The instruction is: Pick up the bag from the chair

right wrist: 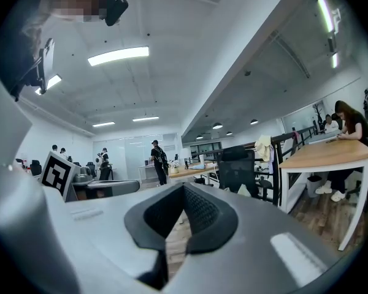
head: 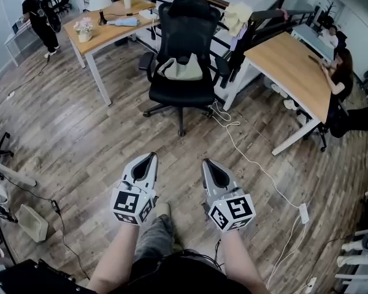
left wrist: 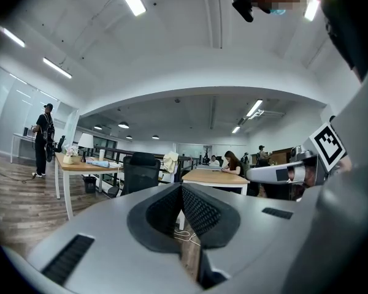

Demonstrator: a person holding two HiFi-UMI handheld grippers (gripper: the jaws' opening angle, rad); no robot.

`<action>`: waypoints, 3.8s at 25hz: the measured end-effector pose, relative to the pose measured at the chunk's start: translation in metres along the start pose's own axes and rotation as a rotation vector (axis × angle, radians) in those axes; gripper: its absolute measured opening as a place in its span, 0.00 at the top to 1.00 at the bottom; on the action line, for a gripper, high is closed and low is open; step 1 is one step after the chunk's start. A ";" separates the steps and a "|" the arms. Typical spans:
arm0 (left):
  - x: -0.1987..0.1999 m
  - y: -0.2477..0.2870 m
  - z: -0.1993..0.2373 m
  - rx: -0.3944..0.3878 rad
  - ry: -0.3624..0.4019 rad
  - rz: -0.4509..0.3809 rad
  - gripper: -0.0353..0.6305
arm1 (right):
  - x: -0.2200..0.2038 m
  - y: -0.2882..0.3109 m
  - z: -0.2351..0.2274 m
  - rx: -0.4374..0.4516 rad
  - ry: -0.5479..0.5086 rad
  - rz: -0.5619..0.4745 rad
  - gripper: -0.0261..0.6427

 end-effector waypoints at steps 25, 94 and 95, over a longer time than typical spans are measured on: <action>0.011 0.176 0.110 -0.070 -0.023 0.013 0.95 | 0.002 0.175 -0.091 -0.059 0.038 -0.001 0.95; -0.030 0.626 0.199 -0.074 -0.111 0.141 0.95 | -0.022 0.519 -0.408 0.077 0.104 0.166 0.95; -0.032 0.633 0.202 -0.077 -0.114 0.148 0.95 | -0.024 0.526 -0.412 0.074 0.106 0.170 0.95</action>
Point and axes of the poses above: the fingertips, and each gripper's own axes: y forward along the fingers, z to its left, x out of its top, the point moved 3 cm from there along -y, backward along the fingers, and after that the axes turned 6 degrees about x, right-handed, at the moved point
